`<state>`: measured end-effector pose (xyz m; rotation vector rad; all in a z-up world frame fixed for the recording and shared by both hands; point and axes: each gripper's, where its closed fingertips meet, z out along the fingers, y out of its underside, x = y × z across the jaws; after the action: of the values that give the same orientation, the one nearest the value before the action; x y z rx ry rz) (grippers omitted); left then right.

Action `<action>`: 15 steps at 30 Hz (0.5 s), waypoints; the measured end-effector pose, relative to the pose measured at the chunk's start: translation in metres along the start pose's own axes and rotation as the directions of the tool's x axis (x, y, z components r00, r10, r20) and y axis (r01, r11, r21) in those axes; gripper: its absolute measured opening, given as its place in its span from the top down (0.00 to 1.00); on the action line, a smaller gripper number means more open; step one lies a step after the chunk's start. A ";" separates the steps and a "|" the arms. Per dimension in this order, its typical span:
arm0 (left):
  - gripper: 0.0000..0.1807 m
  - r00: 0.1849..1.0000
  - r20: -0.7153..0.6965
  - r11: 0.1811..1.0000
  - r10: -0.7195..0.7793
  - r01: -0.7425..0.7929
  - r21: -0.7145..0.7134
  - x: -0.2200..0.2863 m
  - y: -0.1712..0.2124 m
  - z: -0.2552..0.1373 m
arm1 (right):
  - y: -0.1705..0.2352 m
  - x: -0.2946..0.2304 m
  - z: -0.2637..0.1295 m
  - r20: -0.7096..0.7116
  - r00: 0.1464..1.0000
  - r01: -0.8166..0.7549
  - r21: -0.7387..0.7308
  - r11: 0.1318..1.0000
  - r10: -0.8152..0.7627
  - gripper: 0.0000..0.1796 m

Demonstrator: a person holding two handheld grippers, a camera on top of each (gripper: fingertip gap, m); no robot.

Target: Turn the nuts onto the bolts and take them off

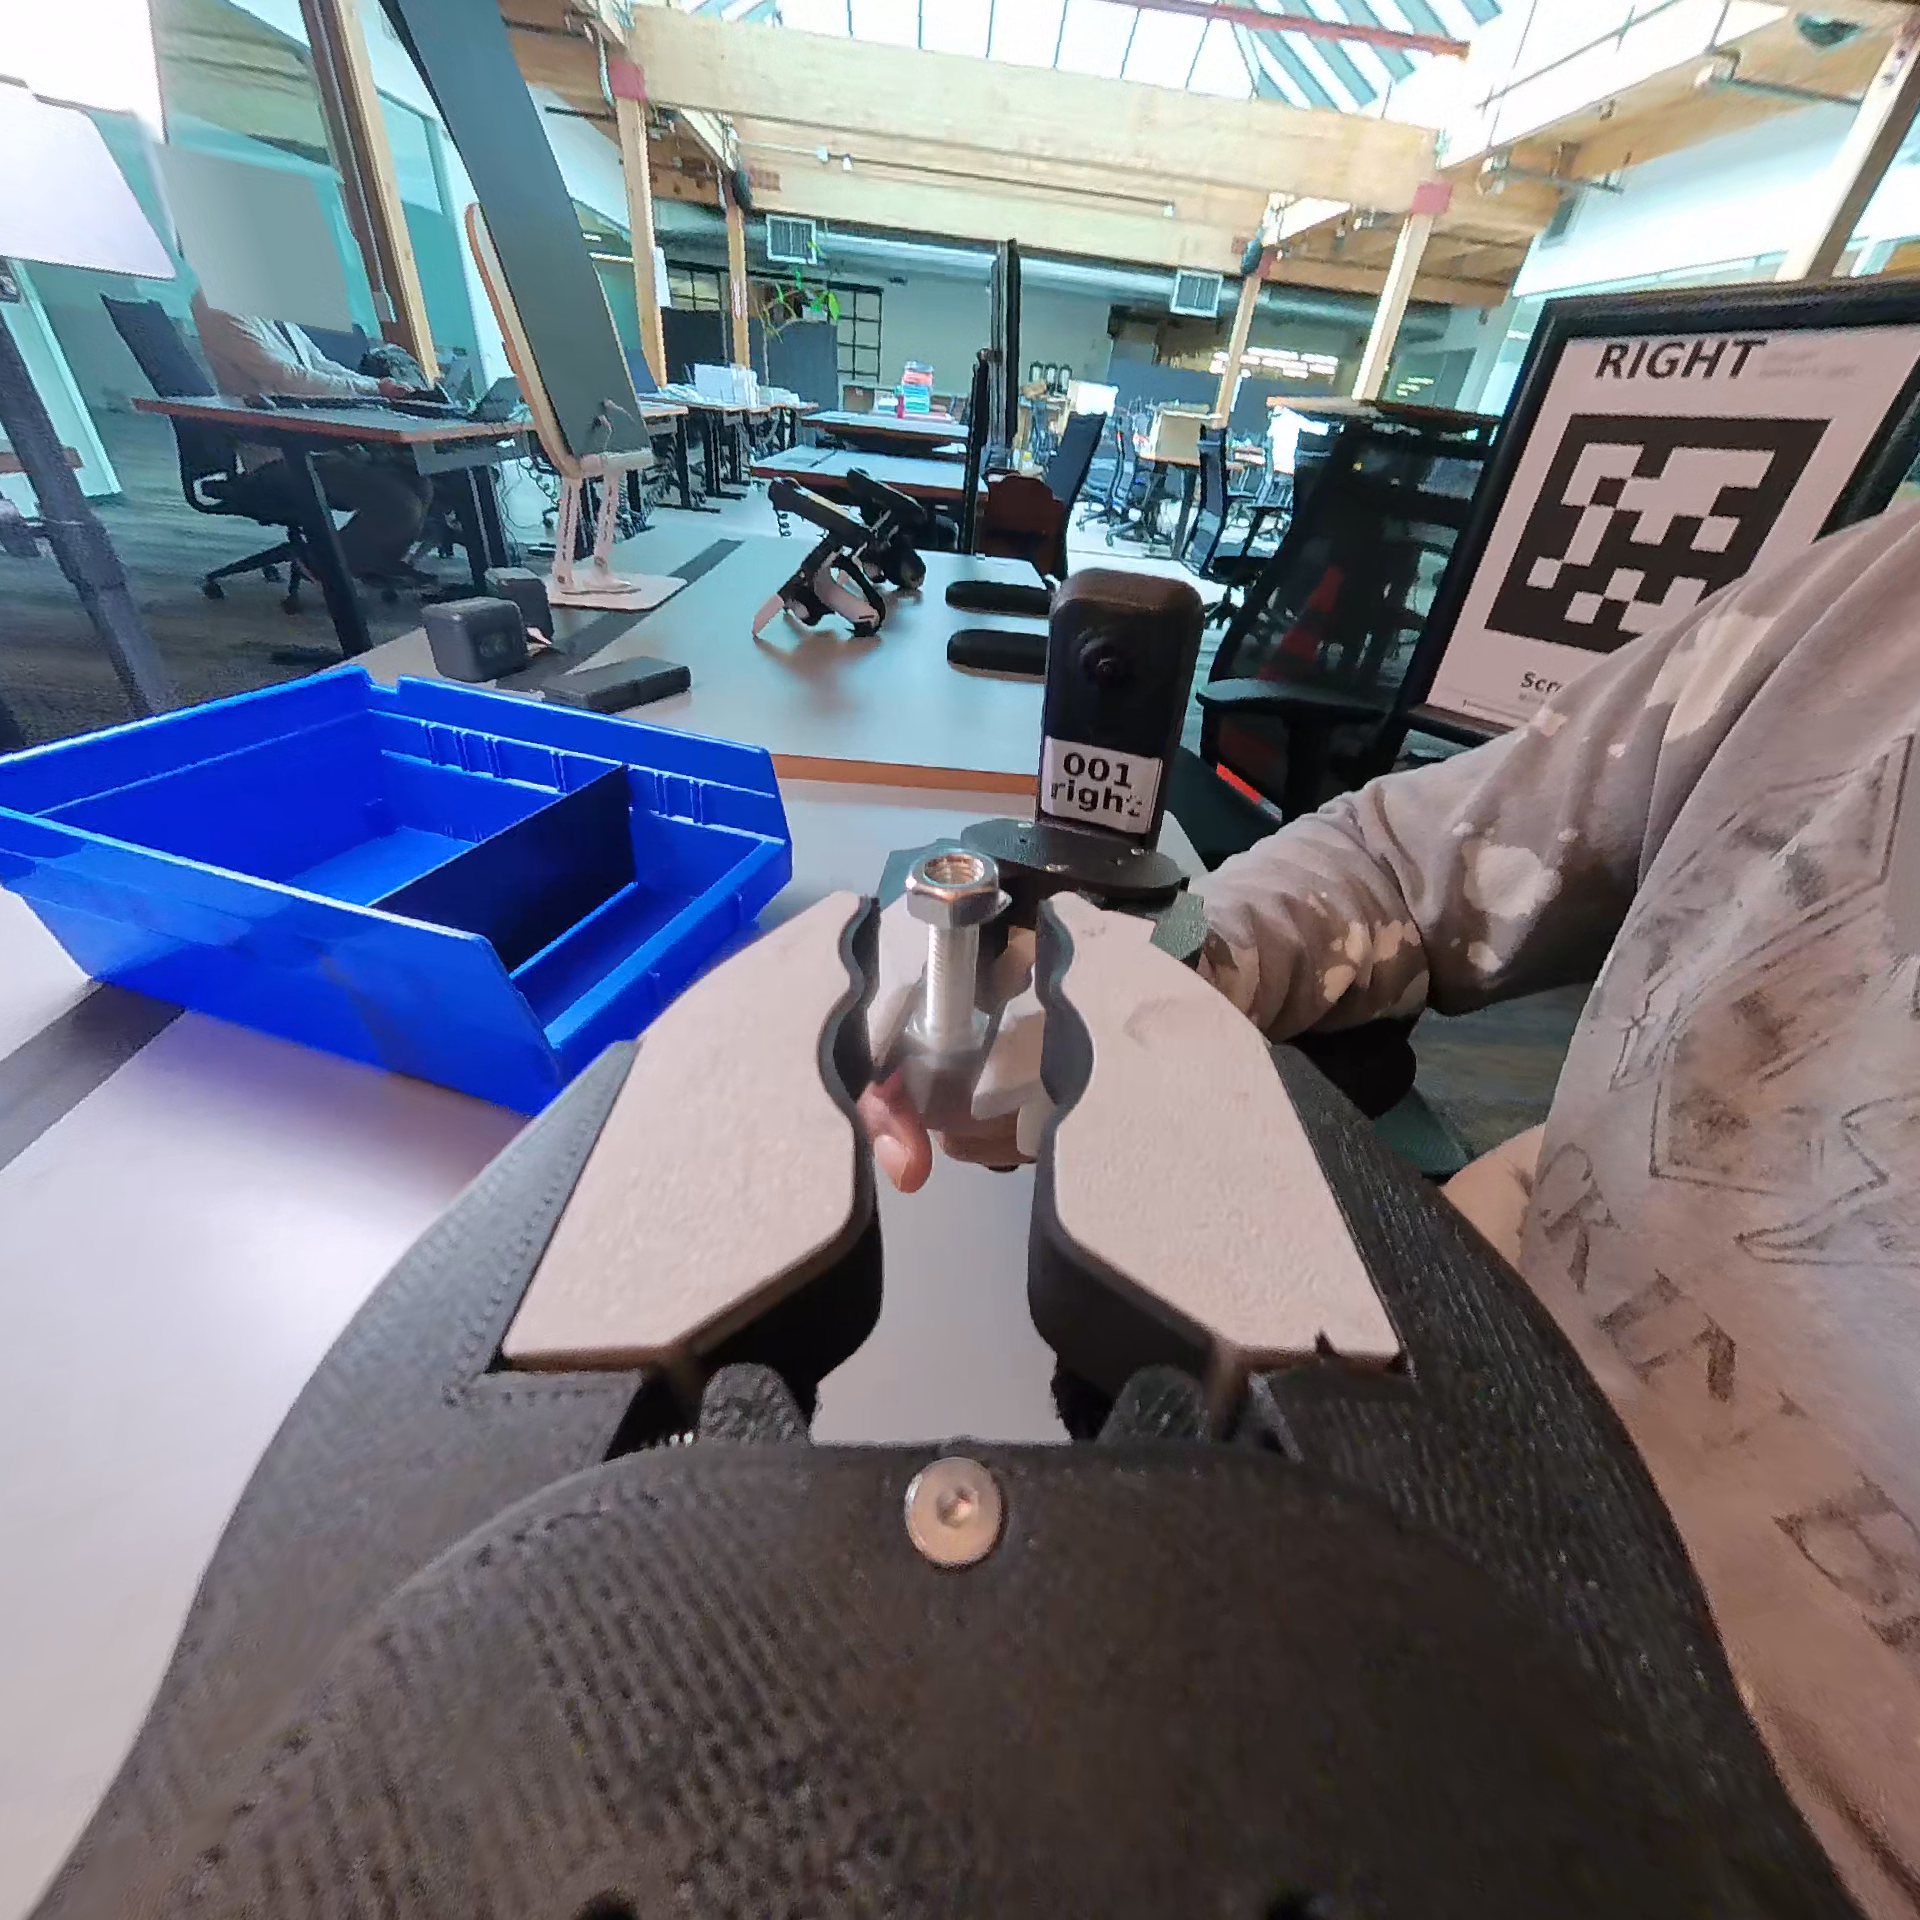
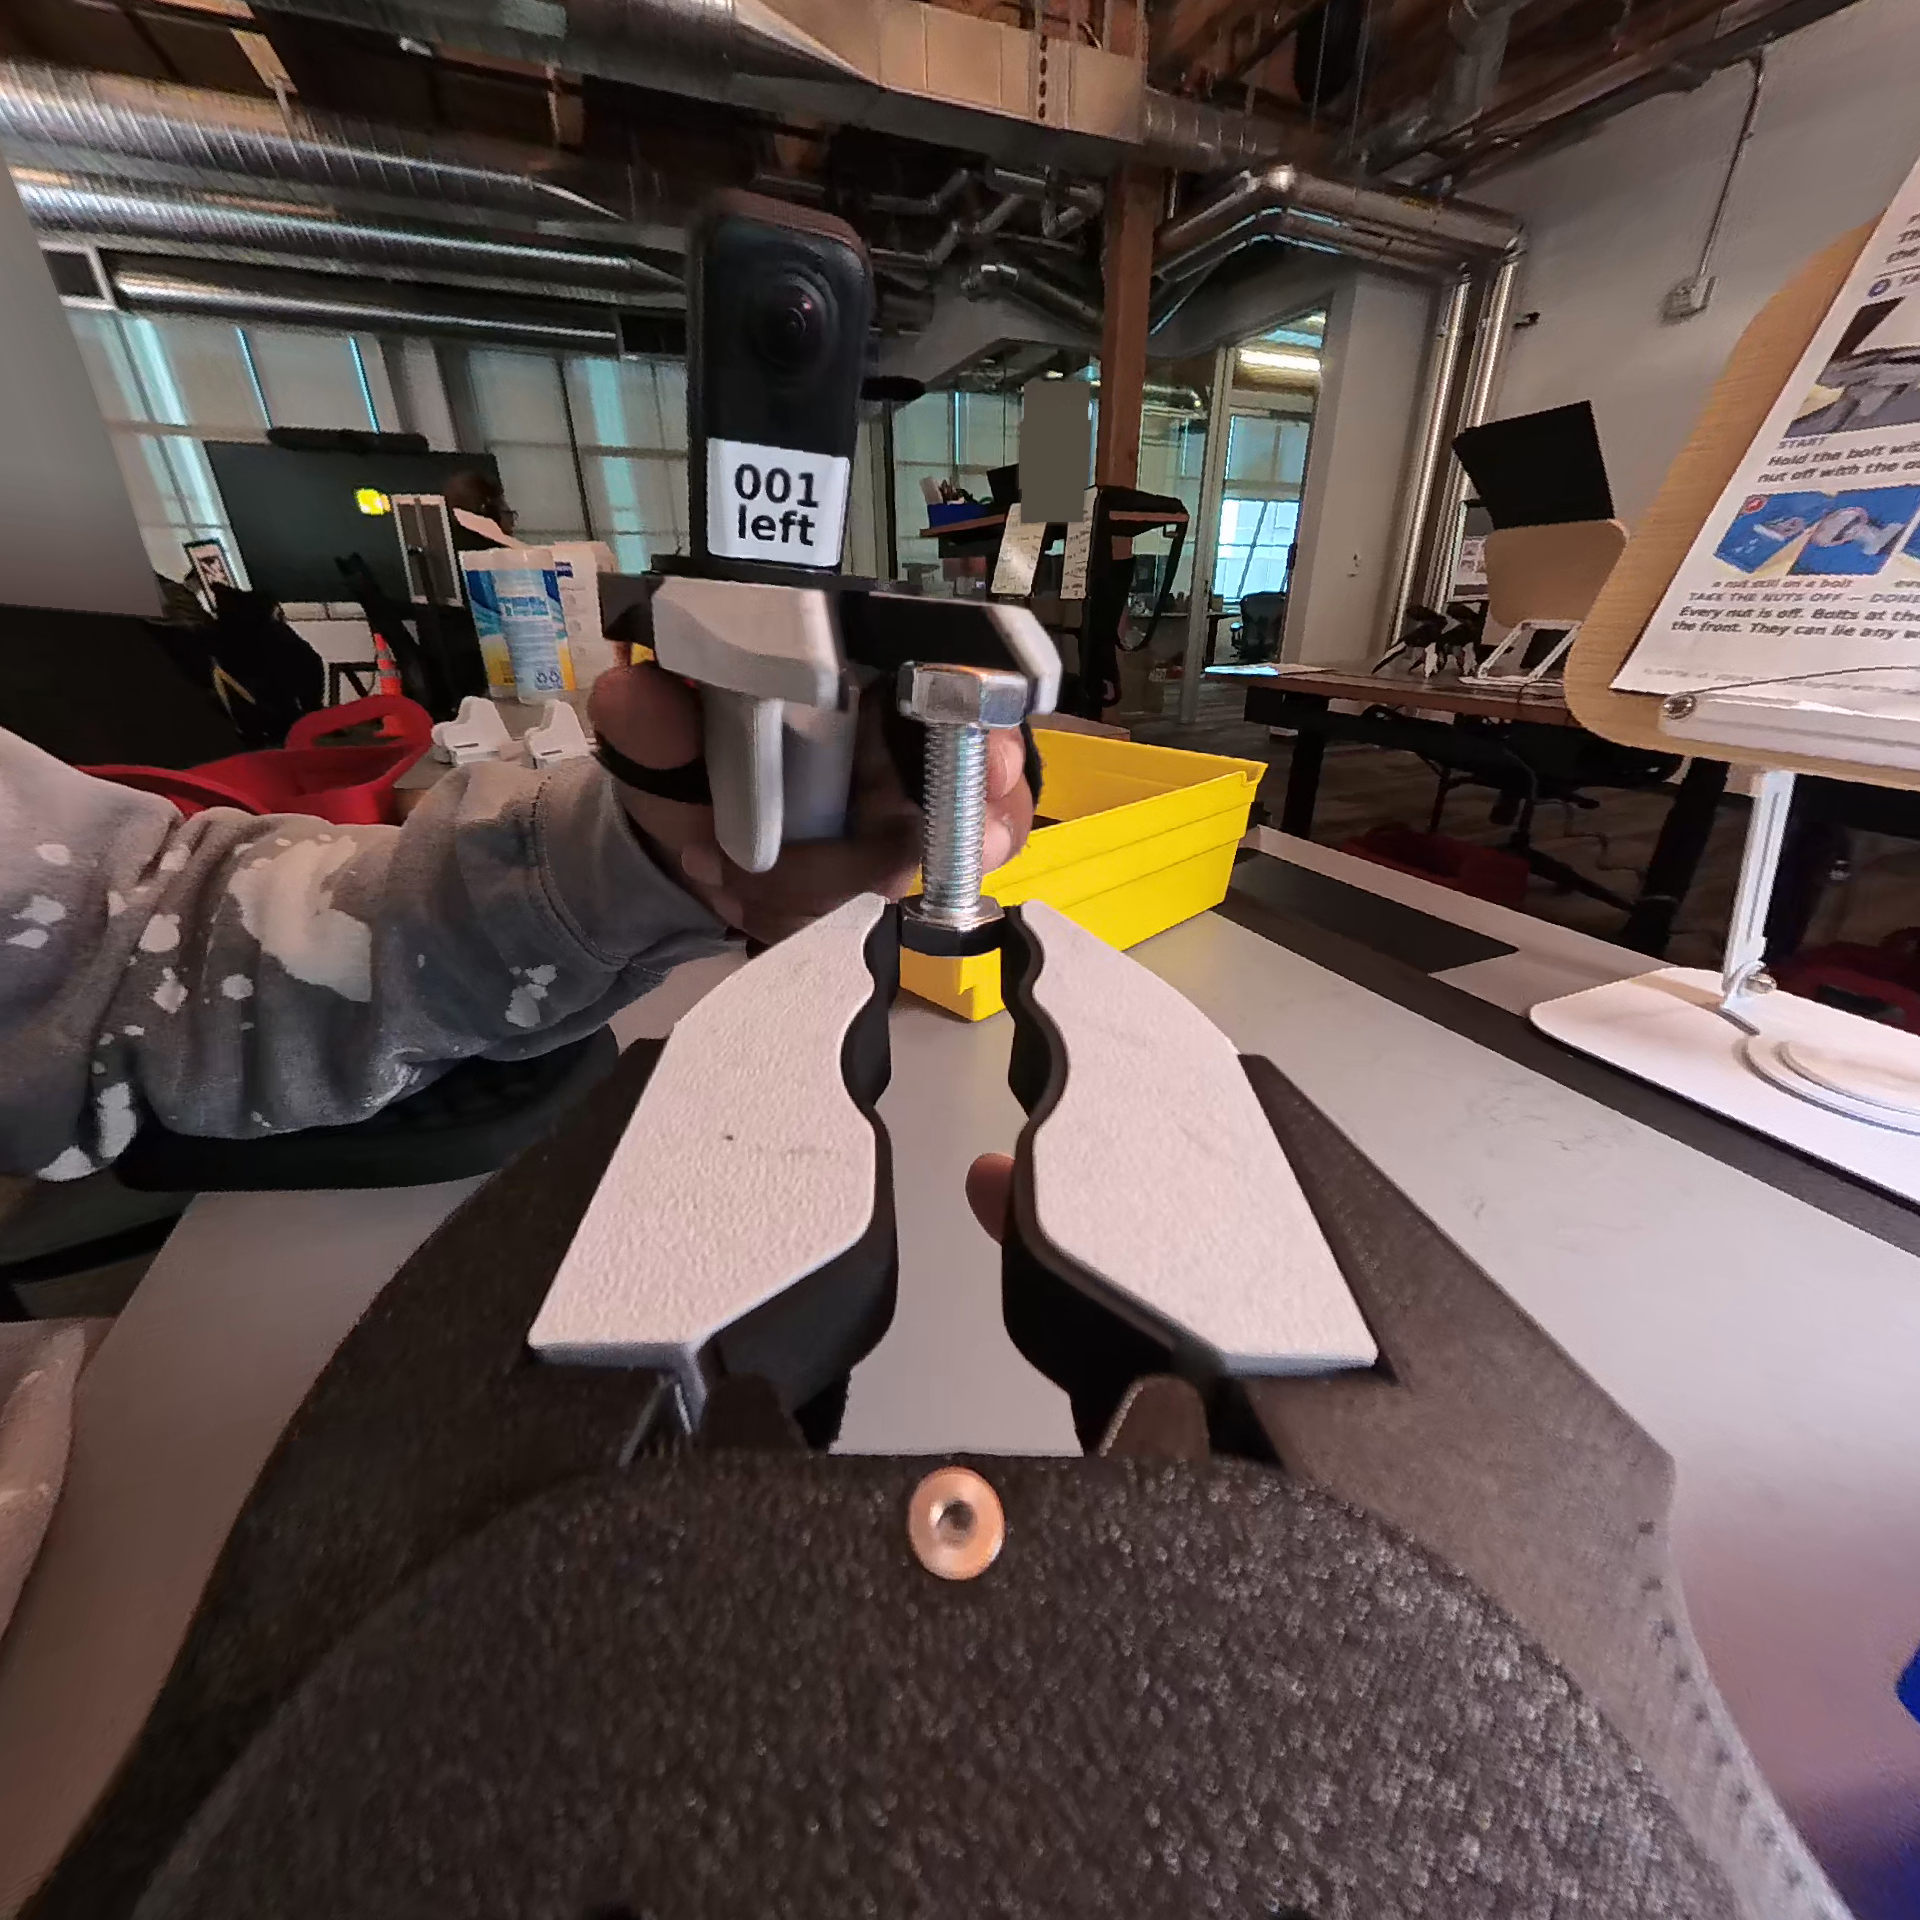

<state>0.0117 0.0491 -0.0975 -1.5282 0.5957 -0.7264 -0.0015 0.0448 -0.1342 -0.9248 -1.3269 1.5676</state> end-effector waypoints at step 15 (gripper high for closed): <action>0.96 1.000 0.022 1.000 -0.005 0.005 0.012 -0.017 0.009 -0.008 | -0.013 -0.011 -0.004 0.075 0.997 -0.013 0.086 0.996 0.006 0.90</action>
<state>-0.0050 0.0553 -0.1081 -1.5256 0.5701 -0.7147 0.0080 0.0363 -0.1216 -0.8273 -1.2965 1.6679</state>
